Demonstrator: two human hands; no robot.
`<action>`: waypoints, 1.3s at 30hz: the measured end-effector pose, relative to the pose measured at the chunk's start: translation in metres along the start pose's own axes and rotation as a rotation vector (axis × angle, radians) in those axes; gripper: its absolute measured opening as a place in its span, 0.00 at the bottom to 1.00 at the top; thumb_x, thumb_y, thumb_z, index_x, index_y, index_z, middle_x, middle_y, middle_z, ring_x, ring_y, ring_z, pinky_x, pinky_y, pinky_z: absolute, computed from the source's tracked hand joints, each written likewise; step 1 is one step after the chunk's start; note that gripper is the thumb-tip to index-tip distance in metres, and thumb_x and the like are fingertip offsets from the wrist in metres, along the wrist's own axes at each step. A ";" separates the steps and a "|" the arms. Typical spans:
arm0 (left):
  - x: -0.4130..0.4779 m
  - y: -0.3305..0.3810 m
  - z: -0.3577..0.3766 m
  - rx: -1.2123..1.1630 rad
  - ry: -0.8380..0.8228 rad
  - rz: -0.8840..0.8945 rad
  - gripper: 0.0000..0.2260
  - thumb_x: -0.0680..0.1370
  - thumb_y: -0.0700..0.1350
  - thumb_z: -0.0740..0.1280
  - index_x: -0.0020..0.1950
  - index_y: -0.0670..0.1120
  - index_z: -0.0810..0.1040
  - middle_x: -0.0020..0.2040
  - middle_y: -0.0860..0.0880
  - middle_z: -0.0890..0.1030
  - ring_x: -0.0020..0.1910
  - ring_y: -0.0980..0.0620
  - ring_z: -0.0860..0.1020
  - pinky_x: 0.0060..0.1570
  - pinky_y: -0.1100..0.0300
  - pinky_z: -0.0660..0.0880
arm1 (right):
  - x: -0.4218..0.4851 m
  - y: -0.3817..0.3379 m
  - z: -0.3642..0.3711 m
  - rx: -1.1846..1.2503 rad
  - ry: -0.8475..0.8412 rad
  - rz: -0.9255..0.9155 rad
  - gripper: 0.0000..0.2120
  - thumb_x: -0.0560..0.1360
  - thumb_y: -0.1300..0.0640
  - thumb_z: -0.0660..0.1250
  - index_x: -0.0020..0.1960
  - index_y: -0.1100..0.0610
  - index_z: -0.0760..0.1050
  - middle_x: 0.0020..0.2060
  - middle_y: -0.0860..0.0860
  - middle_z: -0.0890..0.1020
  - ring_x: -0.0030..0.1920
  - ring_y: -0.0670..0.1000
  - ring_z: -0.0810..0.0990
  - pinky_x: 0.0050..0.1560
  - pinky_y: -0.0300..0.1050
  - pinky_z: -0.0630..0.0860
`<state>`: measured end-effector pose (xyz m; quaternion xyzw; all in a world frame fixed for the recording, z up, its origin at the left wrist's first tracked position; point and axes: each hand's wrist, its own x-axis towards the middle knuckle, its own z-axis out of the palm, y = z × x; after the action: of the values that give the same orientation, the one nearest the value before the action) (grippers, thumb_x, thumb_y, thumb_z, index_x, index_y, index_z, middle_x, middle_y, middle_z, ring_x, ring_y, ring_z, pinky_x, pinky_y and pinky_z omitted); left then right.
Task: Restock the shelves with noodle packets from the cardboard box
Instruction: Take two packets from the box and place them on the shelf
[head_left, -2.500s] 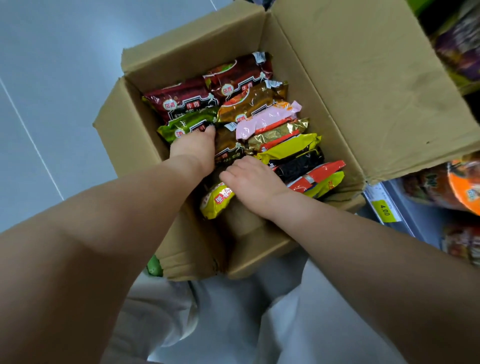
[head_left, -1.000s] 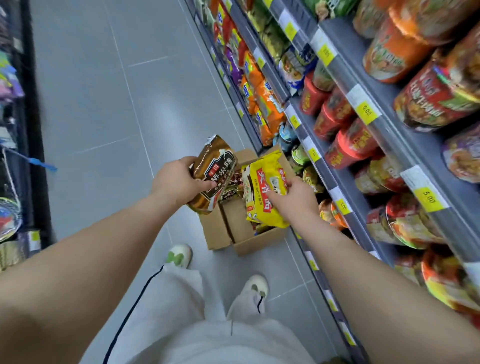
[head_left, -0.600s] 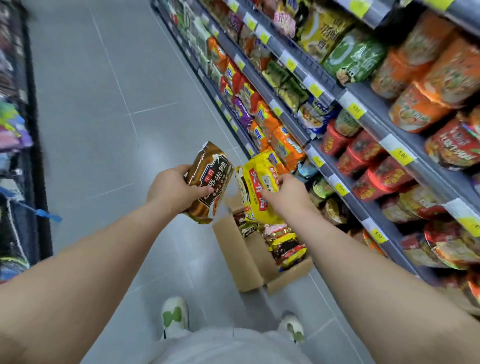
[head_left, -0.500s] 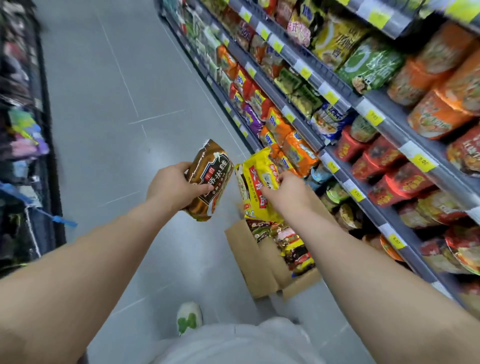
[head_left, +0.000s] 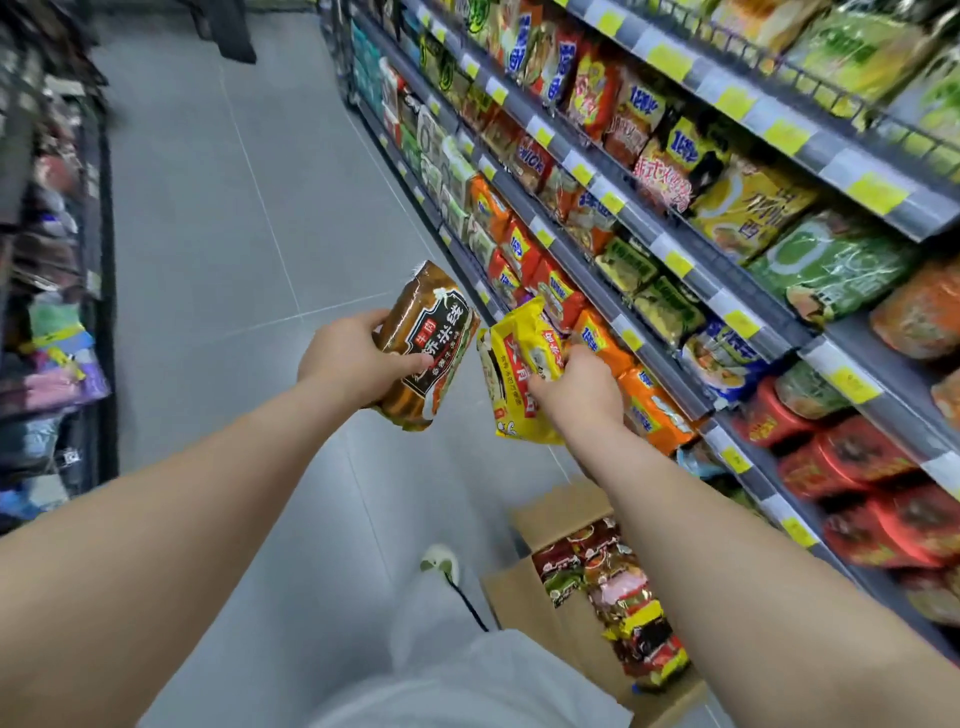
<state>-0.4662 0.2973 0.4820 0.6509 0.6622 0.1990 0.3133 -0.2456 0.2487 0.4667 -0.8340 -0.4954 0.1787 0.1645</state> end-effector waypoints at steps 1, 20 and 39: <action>0.021 0.006 -0.005 0.016 0.006 0.017 0.28 0.65 0.61 0.75 0.63 0.56 0.75 0.50 0.54 0.81 0.46 0.51 0.80 0.46 0.52 0.80 | 0.019 -0.013 0.001 0.006 0.003 -0.001 0.15 0.72 0.48 0.68 0.51 0.57 0.70 0.44 0.53 0.77 0.46 0.58 0.77 0.39 0.47 0.71; 0.419 0.106 -0.082 -0.126 -0.056 0.371 0.27 0.70 0.58 0.73 0.67 0.58 0.71 0.51 0.56 0.80 0.50 0.49 0.79 0.53 0.49 0.77 | 0.309 -0.201 -0.057 0.030 0.428 0.157 0.20 0.77 0.49 0.63 0.65 0.57 0.66 0.50 0.54 0.80 0.44 0.57 0.78 0.38 0.46 0.69; 0.699 0.250 -0.088 -0.073 0.081 0.899 0.27 0.75 0.53 0.68 0.73 0.58 0.65 0.62 0.52 0.78 0.59 0.47 0.76 0.56 0.47 0.75 | 0.539 -0.277 -0.095 -0.367 1.070 0.067 0.21 0.62 0.66 0.70 0.54 0.55 0.76 0.49 0.52 0.80 0.51 0.58 0.75 0.53 0.51 0.66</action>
<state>-0.3103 1.0178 0.6046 0.8541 0.3180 0.3639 0.1925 -0.1739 0.8425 0.6030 -0.8385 -0.3391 -0.3531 0.2391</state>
